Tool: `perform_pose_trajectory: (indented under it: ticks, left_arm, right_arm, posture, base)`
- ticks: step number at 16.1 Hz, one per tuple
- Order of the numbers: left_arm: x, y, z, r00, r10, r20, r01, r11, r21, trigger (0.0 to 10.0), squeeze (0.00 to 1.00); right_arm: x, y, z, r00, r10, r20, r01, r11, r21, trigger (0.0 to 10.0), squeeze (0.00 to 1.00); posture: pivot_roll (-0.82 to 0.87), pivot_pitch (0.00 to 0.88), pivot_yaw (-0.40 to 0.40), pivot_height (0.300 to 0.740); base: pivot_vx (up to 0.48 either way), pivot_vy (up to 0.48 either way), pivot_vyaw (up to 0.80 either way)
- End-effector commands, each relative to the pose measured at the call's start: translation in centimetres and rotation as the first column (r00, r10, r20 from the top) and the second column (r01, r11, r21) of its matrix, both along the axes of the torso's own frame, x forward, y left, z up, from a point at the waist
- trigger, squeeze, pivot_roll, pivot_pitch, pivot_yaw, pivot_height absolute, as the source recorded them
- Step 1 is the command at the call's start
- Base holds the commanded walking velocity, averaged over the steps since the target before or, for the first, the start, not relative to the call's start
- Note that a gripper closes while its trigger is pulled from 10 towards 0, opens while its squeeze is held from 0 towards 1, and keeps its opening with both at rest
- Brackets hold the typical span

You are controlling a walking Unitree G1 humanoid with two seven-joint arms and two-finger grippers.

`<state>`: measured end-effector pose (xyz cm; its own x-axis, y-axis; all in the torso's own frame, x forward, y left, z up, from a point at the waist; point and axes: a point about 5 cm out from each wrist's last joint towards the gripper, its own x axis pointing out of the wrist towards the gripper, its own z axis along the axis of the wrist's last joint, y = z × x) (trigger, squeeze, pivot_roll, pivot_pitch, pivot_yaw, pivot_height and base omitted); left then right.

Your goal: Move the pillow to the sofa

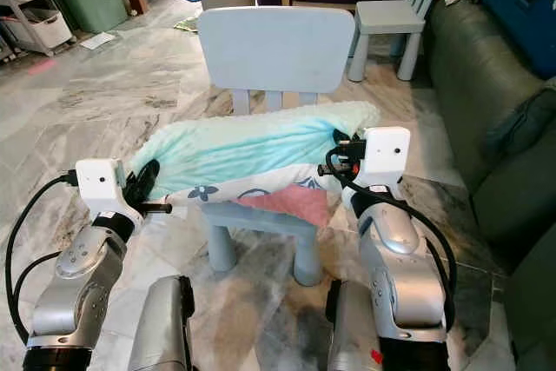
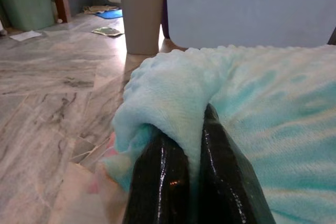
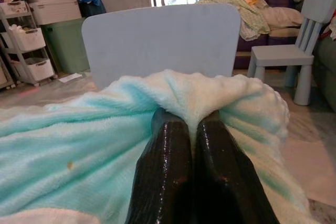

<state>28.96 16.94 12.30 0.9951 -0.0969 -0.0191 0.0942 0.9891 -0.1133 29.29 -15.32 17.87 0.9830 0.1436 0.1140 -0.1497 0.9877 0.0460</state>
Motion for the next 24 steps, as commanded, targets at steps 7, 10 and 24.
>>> perform_pose_trajectory:
  ticks: [7,10,24]
  left_arm:
    - [0.1,0.3,0.0,1.0,-0.003,-0.005,0.003,1.0,0.015,10.0,0.0]
    - [0.1,0.2,0.0,1.0,-0.01,-0.001,0.01,1.0,0.023,10.0,0.0]
    - [0.4,-0.8,0.2,0.997,-0.07,0.022,0.067,0.991,0.114,10.0,0.0]
  right_arm:
    - [-0.3,-0.4,1.6,0.997,-0.027,0.07,0.026,1.0,0.018,10.0,0.0]
    - [-0.3,-0.4,1.6,0.997,-0.028,0.072,0.027,0.999,0.019,10.0,0.0]
    - [0.2,-0.5,3.8,0.989,-0.058,0.136,0.054,0.998,0.029,10.0,0.0]
  posture:
    - [-0.04,0.0,0.07,0.616]
    - [-0.04,0.0,0.07,0.649]
    - [-0.05,0.0,0.069,0.74]
  base:
    - [0.0,0.0,0.0]
    - [0.0,0.0,0.0]
    - [0.0,0.0,0.0]
